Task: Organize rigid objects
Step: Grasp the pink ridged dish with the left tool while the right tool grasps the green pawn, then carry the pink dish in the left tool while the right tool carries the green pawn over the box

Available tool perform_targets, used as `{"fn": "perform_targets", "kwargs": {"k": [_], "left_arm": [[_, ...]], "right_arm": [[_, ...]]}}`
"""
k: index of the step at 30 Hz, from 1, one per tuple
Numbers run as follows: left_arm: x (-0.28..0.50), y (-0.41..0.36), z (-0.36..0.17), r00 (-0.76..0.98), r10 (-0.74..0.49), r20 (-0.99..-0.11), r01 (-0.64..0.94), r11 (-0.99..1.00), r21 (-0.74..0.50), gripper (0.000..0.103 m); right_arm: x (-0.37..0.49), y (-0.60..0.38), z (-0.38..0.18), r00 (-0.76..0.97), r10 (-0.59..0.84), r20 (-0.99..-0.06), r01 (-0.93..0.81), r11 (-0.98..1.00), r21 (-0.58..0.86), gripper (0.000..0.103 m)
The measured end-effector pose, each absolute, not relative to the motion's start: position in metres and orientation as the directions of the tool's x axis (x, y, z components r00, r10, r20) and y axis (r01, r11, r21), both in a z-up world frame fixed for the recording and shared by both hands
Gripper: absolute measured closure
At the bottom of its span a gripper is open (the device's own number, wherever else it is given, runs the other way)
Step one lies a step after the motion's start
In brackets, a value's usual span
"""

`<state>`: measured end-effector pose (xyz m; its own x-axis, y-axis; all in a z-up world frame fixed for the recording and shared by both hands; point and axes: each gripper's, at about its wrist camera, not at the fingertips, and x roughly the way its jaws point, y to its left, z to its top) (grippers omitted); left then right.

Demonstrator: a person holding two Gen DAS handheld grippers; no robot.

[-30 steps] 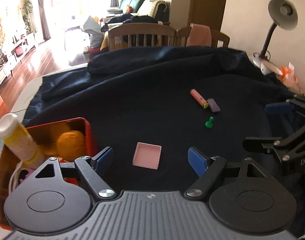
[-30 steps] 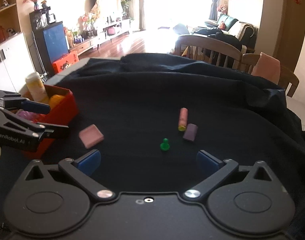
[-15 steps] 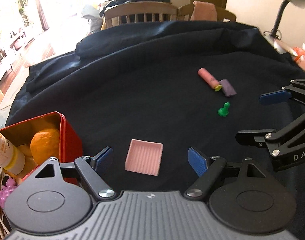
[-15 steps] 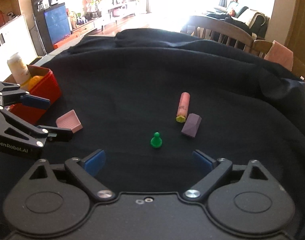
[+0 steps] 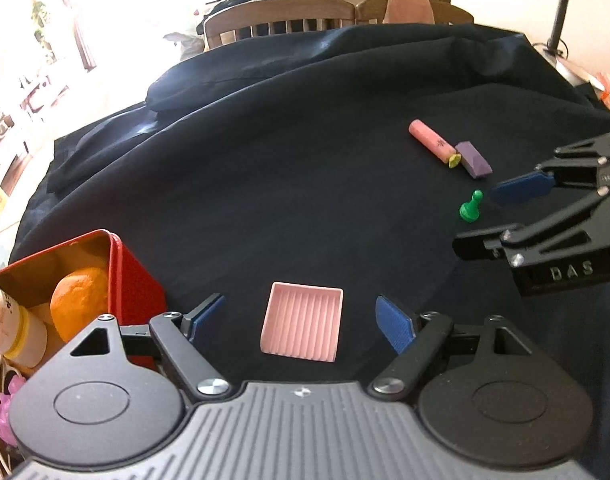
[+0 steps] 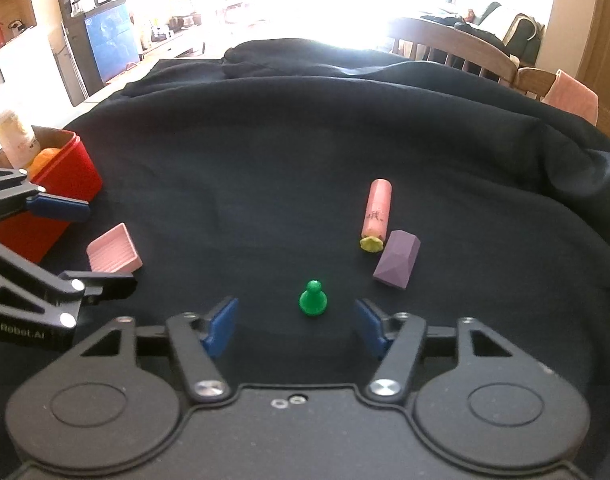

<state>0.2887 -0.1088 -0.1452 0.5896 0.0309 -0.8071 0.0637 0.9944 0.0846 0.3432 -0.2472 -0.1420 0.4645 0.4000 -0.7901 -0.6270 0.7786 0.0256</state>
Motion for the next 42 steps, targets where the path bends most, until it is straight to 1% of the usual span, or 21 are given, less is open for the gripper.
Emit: {"fn": "perform_targets", "kwargs": {"k": [2, 3, 5, 6, 7, 8, 9, 10, 13, 15, 17, 28, 42], "left_arm": [[0.290, -0.110, -0.148, 0.586, 0.026, -0.810, 0.073, 0.994, 0.085, 0.027], [0.290, -0.111, -0.149, 0.579, 0.028, -0.815, 0.076, 0.993, 0.089, 0.037], [0.291, -0.112, -0.151, 0.580, 0.028, -0.814, 0.079, 0.993, 0.091, 0.040], [0.291, -0.112, -0.151, 0.581, 0.028, -0.814, 0.081, 0.992, 0.092, 0.043], [0.291, -0.113, -0.151, 0.582, 0.024, -0.813, 0.085, 0.992, 0.090, 0.049], [0.291, -0.114, -0.151, 0.583, 0.021, -0.812, 0.089, 0.992, 0.090, 0.052], [0.291, -0.115, -0.151, 0.584, 0.022, -0.811, 0.092, 0.991, 0.093, 0.058], [0.291, -0.116, -0.151, 0.585, 0.021, -0.811, 0.096, 0.991, 0.095, 0.062], [0.290, -0.117, -0.151, 0.585, 0.023, -0.811, 0.098, 0.990, 0.098, 0.062], [0.290, -0.116, -0.151, 0.584, 0.022, -0.812, 0.090, 0.992, 0.091, 0.062], [0.290, -0.115, -0.150, 0.581, 0.024, -0.814, 0.084, 0.992, 0.089, 0.062], [0.281, -0.118, -0.142, 0.569, 0.020, -0.822, 0.062, 0.996, 0.066, 0.063], [0.245, -0.102, -0.103, 0.601, 0.006, -0.799, -0.009, 1.000, 0.000, 0.063]], "right_arm": [[0.345, -0.247, -0.143, 0.466, 0.399, -0.790, -0.626, 0.780, 0.025, 0.050], [0.345, -0.247, -0.144, 0.466, 0.398, -0.790, -0.625, 0.780, 0.025, 0.053], [0.345, -0.245, -0.145, 0.471, 0.396, -0.788, -0.627, 0.779, 0.016, 0.055], [0.345, -0.245, -0.145, 0.474, 0.394, -0.787, -0.630, 0.776, 0.010, 0.058], [0.344, -0.244, -0.144, 0.475, 0.395, -0.786, -0.633, 0.774, 0.007, 0.060], [0.344, -0.244, -0.144, 0.477, 0.397, -0.784, -0.635, 0.773, 0.005, 0.066], [0.344, -0.244, -0.144, 0.479, 0.399, -0.782, -0.636, 0.771, 0.003, 0.069], [0.342, -0.244, -0.144, 0.479, 0.401, -0.781, -0.638, 0.770, 0.004, 0.071], [0.338, -0.243, -0.144, 0.483, 0.400, -0.779, -0.647, 0.762, -0.009, 0.076], [0.337, -0.242, -0.143, 0.483, 0.402, -0.778, -0.653, 0.757, -0.015, 0.085], [0.335, -0.242, -0.142, 0.486, 0.397, -0.779, -0.653, 0.757, -0.022, 0.088], [0.323, -0.241, -0.128, 0.487, 0.398, -0.777, -0.653, 0.757, -0.022, 0.089], [0.275, -0.236, -0.082, 0.478, 0.479, -0.737, -0.685, 0.728, 0.029, 0.089]]}}
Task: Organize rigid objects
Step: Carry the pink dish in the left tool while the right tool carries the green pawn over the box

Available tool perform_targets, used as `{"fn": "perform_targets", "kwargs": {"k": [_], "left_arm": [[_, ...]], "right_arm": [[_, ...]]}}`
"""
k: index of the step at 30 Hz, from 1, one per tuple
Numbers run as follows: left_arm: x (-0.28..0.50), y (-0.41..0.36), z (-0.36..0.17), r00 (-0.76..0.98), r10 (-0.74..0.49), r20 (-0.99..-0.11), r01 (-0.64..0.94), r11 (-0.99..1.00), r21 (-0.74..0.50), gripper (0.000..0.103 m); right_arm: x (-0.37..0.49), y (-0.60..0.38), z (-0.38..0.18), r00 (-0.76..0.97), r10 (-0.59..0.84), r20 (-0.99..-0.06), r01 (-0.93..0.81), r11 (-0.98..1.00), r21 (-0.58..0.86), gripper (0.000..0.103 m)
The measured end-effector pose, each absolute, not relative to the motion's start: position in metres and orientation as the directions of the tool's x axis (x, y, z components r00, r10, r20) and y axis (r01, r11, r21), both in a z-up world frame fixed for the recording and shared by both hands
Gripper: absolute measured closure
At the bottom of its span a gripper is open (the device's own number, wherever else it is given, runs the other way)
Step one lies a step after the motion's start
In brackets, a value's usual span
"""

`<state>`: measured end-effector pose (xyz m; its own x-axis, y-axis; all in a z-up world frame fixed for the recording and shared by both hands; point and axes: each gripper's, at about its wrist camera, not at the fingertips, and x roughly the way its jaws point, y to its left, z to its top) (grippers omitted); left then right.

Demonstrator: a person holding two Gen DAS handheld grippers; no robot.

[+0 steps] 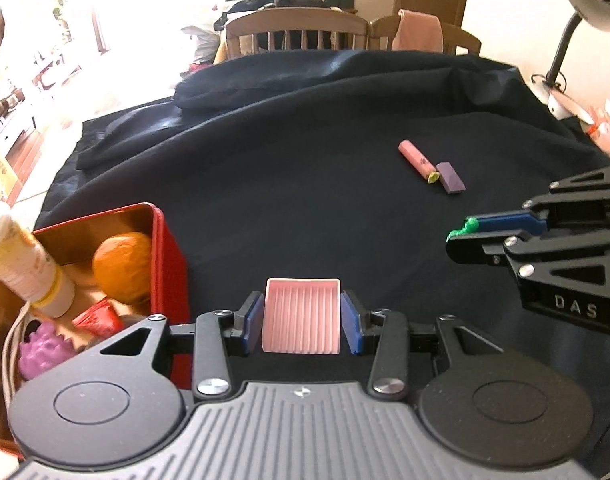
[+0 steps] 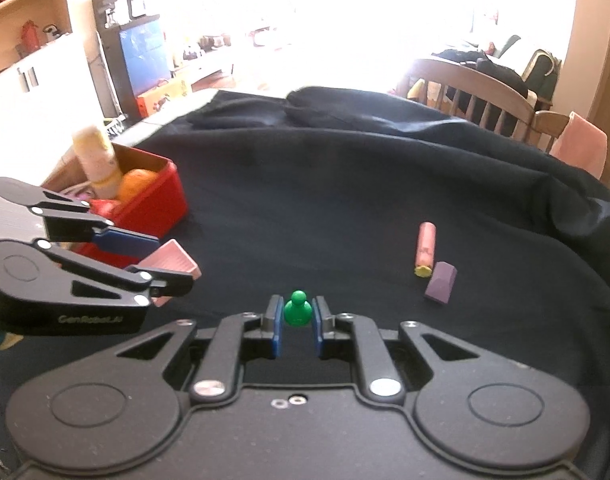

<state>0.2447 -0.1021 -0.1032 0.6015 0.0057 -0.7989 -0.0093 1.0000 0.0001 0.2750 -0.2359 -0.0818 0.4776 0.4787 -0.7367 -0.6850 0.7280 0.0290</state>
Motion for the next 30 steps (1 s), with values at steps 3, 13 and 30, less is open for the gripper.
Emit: {"fn": "perform_targets", "kwargs": {"k": [3, 13, 30], "left_arm": [[0.234, -0.098, -0.095, 0.612, 0.008, -0.791, -0.023, 1.000, -0.008, 0.063], [0.196, -0.065, -0.068, 0.641, 0.012, -0.768, -0.070, 0.997, -0.042, 0.063], [0.155, 0.032, -0.054, 0.654, 0.081, -0.752, -0.172, 0.984, -0.044, 0.063]], "right_arm": [[0.264, -0.231, -0.073, 0.474, 0.498, -0.726, -0.695, 0.718, 0.039, 0.089], [0.229, -0.205, -0.045, 0.468, 0.556, -0.687, -0.734, 0.677, 0.049, 0.089], [0.199, -0.137, -0.031, 0.460, 0.590, -0.664, -0.762, 0.646, 0.047, 0.089]]}}
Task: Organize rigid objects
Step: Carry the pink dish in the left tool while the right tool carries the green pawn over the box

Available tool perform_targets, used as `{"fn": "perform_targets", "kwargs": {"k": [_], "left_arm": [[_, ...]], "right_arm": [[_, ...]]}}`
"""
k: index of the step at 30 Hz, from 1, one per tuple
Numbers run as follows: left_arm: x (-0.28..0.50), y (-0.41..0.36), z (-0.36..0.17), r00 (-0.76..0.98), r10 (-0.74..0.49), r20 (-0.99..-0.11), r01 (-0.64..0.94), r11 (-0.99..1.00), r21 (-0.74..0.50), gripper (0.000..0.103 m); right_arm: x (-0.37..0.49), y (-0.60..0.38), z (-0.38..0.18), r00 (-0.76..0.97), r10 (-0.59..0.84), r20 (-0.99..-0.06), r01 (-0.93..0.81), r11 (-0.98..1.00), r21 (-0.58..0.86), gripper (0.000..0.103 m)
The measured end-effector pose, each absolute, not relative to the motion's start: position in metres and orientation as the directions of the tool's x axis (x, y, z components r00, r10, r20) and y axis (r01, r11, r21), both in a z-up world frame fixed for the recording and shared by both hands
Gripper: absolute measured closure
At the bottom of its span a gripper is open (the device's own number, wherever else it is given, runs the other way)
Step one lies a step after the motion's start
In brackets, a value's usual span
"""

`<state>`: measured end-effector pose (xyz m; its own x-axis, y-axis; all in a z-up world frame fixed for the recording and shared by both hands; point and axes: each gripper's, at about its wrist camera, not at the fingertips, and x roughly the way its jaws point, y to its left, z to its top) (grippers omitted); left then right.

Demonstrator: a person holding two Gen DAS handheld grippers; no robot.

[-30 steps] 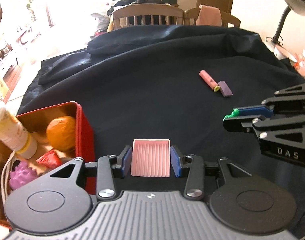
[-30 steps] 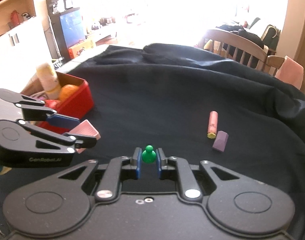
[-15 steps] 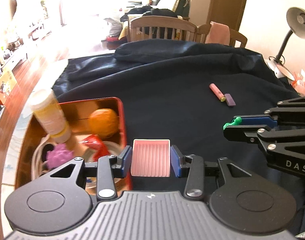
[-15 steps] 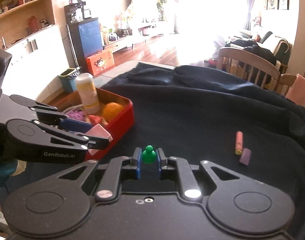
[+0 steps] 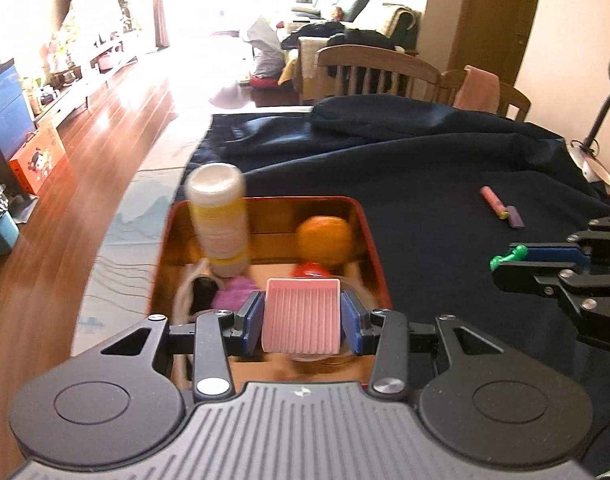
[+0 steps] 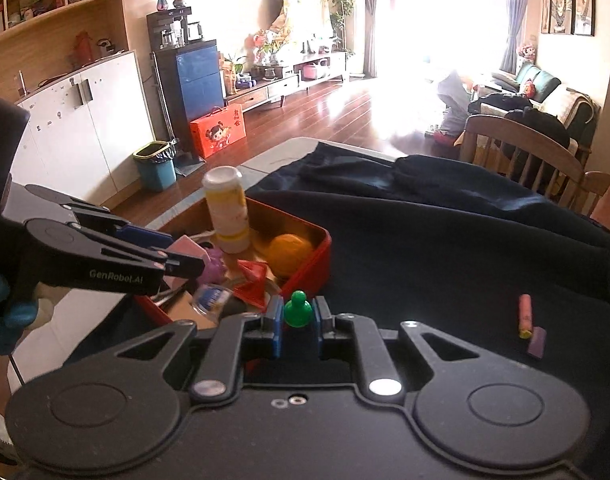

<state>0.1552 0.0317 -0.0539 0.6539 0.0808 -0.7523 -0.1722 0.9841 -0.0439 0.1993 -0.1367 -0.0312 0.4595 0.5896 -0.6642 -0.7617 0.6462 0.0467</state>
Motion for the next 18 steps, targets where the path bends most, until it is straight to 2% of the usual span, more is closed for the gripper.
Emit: {"fn": "perform_targets", "kwargs": {"k": [18], "left_arm": [[0.184, 0.116, -0.075, 0.613, 0.101, -0.783, -0.200, 0.979, -0.030, 0.062]], "right_arm": [[0.214, -0.038, -0.059, 0.432, 0.558, -0.709, -0.774, 0.633, 0.026, 0.089]]}}
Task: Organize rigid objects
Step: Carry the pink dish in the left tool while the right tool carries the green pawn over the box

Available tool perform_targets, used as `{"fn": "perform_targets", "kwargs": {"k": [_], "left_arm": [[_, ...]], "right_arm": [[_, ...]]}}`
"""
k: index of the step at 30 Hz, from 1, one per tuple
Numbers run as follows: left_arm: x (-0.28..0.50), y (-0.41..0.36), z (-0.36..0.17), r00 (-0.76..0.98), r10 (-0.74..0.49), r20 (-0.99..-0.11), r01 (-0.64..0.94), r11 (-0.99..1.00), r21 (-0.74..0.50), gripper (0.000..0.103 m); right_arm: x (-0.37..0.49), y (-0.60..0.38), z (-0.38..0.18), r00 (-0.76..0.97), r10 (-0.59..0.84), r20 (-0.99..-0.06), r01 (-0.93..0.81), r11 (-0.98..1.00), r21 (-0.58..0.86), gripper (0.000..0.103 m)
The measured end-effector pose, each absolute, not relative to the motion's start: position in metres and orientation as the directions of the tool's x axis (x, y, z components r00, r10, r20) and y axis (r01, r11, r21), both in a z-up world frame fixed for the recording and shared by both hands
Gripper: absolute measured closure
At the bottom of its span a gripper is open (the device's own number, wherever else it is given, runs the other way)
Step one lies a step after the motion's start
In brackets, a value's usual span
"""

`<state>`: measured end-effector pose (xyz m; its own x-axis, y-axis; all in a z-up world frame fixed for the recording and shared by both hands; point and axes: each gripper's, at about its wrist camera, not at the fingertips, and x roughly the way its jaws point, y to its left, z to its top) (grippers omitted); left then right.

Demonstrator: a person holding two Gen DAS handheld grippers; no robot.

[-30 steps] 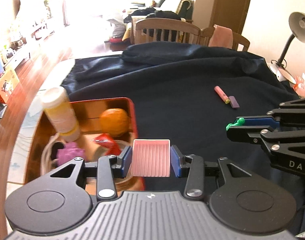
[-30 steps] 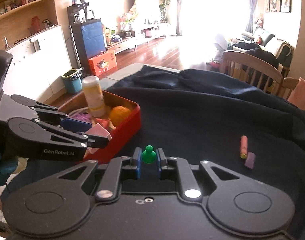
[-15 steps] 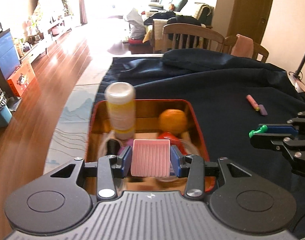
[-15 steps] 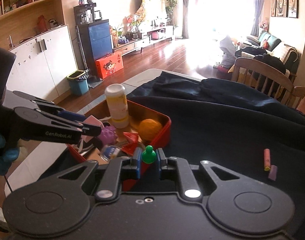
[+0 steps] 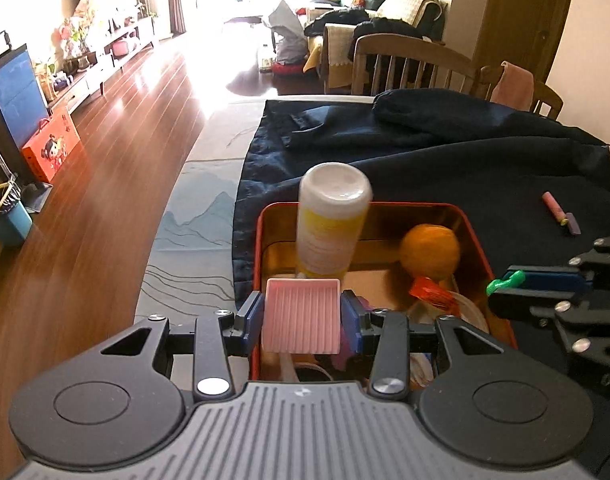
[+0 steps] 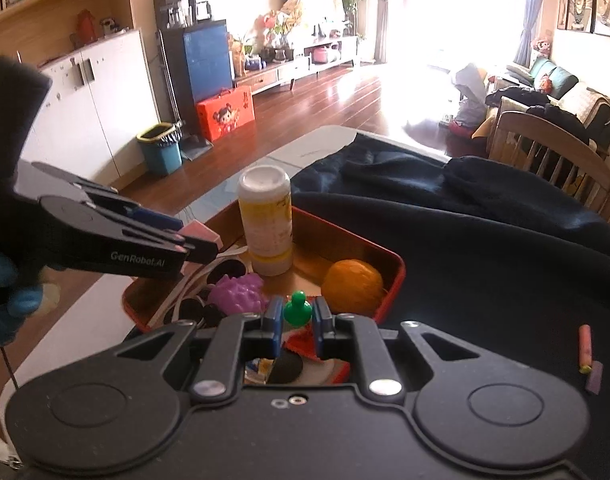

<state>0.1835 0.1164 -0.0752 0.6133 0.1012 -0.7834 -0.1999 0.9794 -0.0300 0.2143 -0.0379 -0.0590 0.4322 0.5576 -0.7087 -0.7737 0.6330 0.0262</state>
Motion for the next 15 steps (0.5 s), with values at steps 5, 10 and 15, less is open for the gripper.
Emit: {"fn": "perform_targets", "kwargs": {"k": [5, 10, 15], "left_arm": [[0.197, 0.122, -0.080, 0.614, 0.071, -0.786, -0.168, 0.985, -0.043, 0.062], [0.207, 0.123, -0.088, 0.603, 0.048, -0.796, -0.142, 0.989, -0.049, 0.062], [0.212, 0.121, -0.095, 0.588, 0.031, -0.808, -0.121, 0.991, -0.050, 0.062]], "right_arm": [[0.219, -0.017, -0.069, 0.425, 0.549, -0.720, -0.785, 0.619, 0.009, 0.089], [0.223, 0.001, -0.079, 0.417, 0.531, -0.738, -0.799, 0.601, -0.019, 0.089], [0.225, 0.011, -0.091, 0.405, 0.512, -0.758, -0.806, 0.591, -0.031, 0.089]]}}
